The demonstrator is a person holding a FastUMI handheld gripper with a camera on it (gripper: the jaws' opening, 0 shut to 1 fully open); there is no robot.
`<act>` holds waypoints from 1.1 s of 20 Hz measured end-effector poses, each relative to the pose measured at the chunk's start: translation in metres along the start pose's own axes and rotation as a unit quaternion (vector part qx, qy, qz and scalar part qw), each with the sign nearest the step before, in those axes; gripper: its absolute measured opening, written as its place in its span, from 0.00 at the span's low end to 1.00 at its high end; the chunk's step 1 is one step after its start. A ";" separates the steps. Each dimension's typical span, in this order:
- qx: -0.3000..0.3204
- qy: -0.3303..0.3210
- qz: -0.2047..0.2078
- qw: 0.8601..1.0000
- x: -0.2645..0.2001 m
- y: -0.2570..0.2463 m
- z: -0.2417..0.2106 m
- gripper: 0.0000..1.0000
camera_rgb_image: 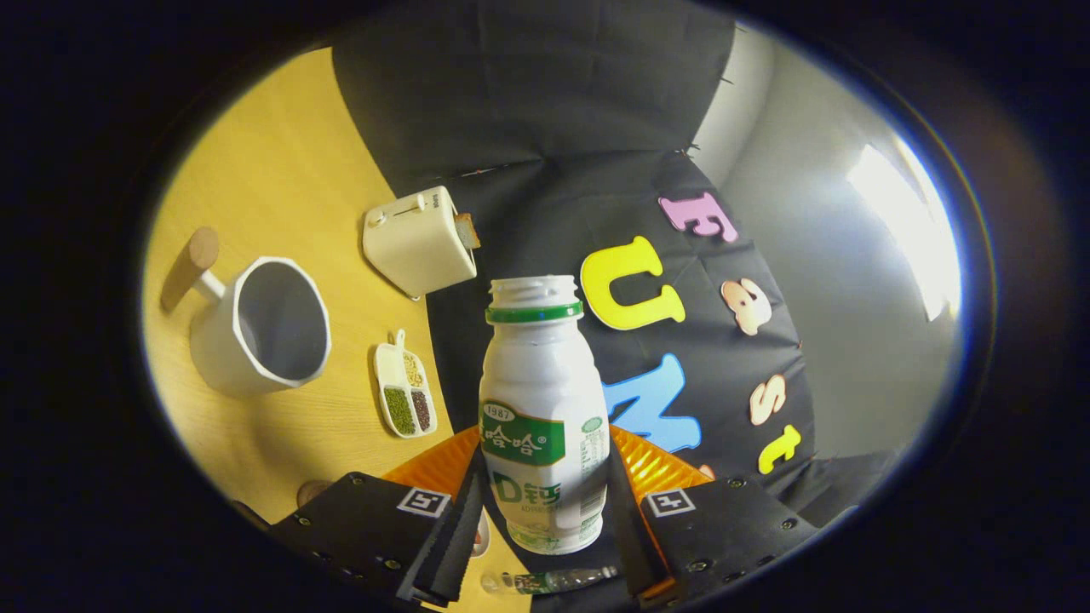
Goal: Take the bottle from table, then pour the juice into the cup, finally place the bottle on the coaster
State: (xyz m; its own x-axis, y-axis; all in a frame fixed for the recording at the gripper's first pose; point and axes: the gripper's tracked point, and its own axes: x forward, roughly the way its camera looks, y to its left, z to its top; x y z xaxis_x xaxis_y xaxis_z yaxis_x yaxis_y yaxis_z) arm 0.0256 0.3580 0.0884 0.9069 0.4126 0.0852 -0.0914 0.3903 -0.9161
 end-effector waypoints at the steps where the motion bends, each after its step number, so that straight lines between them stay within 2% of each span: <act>1: 0.026 0.003 0.006 1.000 0.000 0.000 -0.004 0.69; 3: 0.096 0.011 0.028 0.995 0.000 0.008 -0.012 0.69; 6: 0.215 0.023 0.060 0.975 0.002 0.019 -0.027 0.69; 8: 0.290 0.029 0.075 0.954 0.002 0.024 -0.037 0.69; 13: 0.447 0.040 0.107 0.887 0.002 0.041 -0.056 0.69; 15: 0.493 0.045 0.119 0.861 0.002 0.052 -0.062 0.69; 18: 0.529 0.056 0.125 0.838 0.003 0.064 -0.072 0.69; 20: 0.559 0.057 0.132 0.817 0.003 0.072 -0.070 0.69; 22: 0.572 0.066 0.131 0.807 0.002 0.077 -0.077 0.69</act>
State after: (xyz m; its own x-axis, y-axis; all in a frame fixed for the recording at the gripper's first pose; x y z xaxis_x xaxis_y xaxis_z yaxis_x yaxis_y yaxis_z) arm 0.0524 0.3257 -0.0122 0.8232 0.5436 -0.1641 -0.5395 0.8389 0.0726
